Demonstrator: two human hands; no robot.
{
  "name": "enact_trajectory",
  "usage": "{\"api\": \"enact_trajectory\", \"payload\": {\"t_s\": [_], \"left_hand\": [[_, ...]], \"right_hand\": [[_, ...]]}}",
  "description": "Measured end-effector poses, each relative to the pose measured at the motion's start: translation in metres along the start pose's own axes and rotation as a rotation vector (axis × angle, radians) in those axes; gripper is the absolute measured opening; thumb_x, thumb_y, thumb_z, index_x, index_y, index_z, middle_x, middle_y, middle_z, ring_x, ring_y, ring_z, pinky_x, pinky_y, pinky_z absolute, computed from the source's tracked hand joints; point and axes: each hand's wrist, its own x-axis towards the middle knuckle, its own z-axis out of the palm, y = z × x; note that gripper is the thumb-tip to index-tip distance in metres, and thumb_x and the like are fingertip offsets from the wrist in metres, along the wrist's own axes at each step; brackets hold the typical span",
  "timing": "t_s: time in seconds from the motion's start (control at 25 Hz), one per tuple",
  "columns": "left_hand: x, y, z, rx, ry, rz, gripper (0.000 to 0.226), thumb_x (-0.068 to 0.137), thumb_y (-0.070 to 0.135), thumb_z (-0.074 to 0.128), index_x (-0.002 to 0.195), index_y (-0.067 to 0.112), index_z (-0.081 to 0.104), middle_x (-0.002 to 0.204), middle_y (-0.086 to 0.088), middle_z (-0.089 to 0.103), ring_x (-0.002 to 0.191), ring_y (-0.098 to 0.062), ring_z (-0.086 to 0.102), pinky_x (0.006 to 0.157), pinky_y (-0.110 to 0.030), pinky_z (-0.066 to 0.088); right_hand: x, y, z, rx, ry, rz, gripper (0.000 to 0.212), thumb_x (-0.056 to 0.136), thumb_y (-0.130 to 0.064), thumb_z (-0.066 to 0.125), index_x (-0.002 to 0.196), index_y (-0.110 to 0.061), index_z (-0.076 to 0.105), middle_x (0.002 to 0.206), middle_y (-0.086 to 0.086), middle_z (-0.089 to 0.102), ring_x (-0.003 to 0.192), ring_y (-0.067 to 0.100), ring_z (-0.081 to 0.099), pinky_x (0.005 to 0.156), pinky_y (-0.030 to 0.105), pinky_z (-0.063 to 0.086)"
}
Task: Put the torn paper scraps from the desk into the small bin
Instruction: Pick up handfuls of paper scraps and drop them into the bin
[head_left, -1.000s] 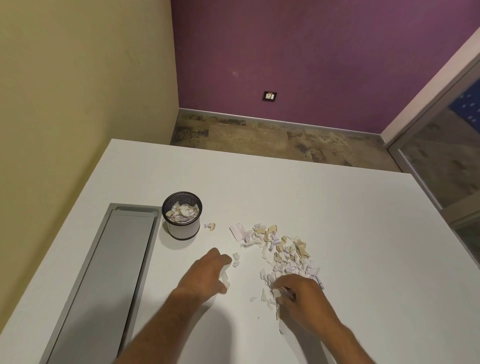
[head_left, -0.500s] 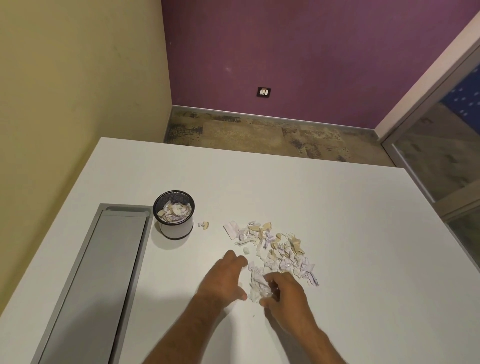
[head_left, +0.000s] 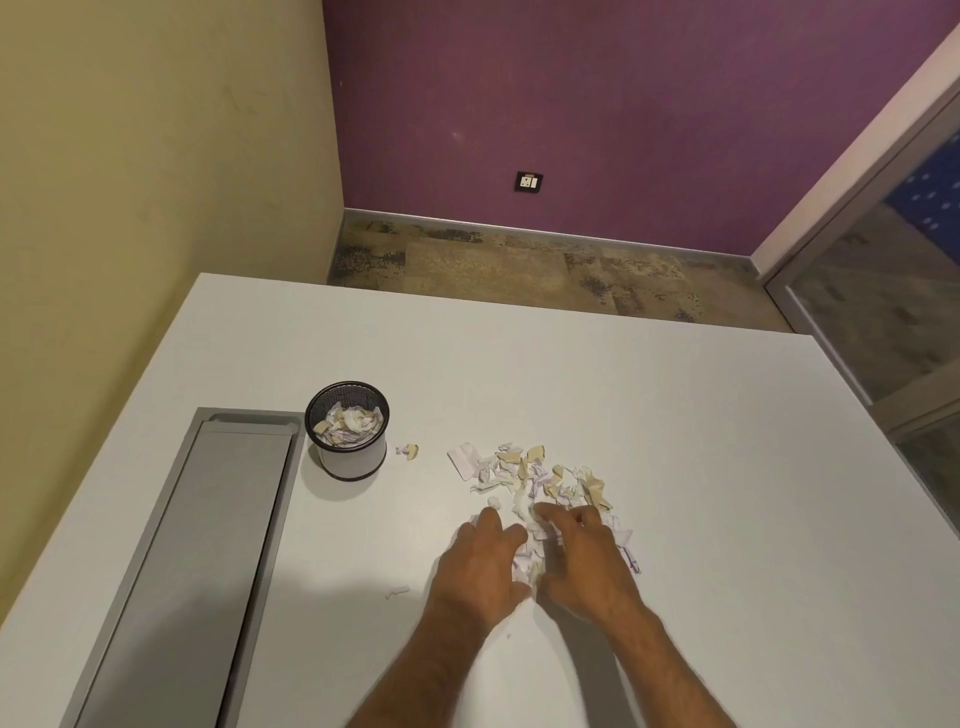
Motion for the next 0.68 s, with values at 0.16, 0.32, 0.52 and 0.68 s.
{"api": "enact_trajectory", "payload": {"t_s": [0.16, 0.32, 0.52, 0.68], "left_hand": [[-0.003, -0.009, 0.003, -0.215, 0.106, -0.012, 0.030, 0.090, 0.027, 0.057, 0.120, 0.024, 0.061, 0.120, -0.002, 0.056, 0.112, -0.021, 0.056, 0.096, -0.029, 0.044], [-0.005, -0.021, -0.003, -0.272, 0.154, -0.069, 0.027, 0.087, 0.025, 0.064, 0.113, 0.025, 0.068, 0.115, 0.001, 0.069, 0.110, -0.020, 0.060, 0.096, -0.028, 0.044], [-0.013, -0.029, -0.012, -0.323, 0.194, -0.138, 0.017, 0.085, 0.030, 0.066, 0.098, 0.021, 0.073, 0.099, -0.002, 0.075, 0.094, -0.023, 0.066, 0.081, -0.028, 0.049], [-0.022, -0.039, -0.018, -0.433, 0.256, -0.216, 0.023, 0.086, 0.032, 0.068, 0.107, 0.024, 0.074, 0.108, 0.004, 0.074, 0.103, -0.015, 0.066, 0.084, -0.019, 0.045]], "right_hand": [[0.005, -0.002, 0.009, 0.031, 0.029, -0.055, 0.048, 0.078, -0.016, 0.066, 0.123, -0.030, 0.059, 0.111, -0.004, 0.048, 0.096, 0.014, 0.057, 0.080, 0.020, 0.048], [0.000, -0.004, 0.016, 0.010, 0.090, -0.093, 0.024, 0.084, -0.017, 0.064, 0.105, -0.027, 0.070, 0.100, -0.005, 0.056, 0.085, 0.011, 0.060, 0.070, 0.015, 0.039], [-0.006, -0.006, 0.012, 0.086, 0.175, -0.071, 0.014, 0.079, -0.017, 0.071, 0.086, -0.027, 0.076, 0.083, -0.011, 0.064, 0.075, 0.006, 0.061, 0.063, 0.007, 0.038], [-0.003, -0.013, -0.009, 0.356, 0.245, 0.040, 0.017, 0.068, -0.010, 0.080, 0.068, -0.027, 0.077, 0.063, -0.013, 0.068, 0.057, -0.001, 0.061, 0.056, 0.004, 0.042]]}}
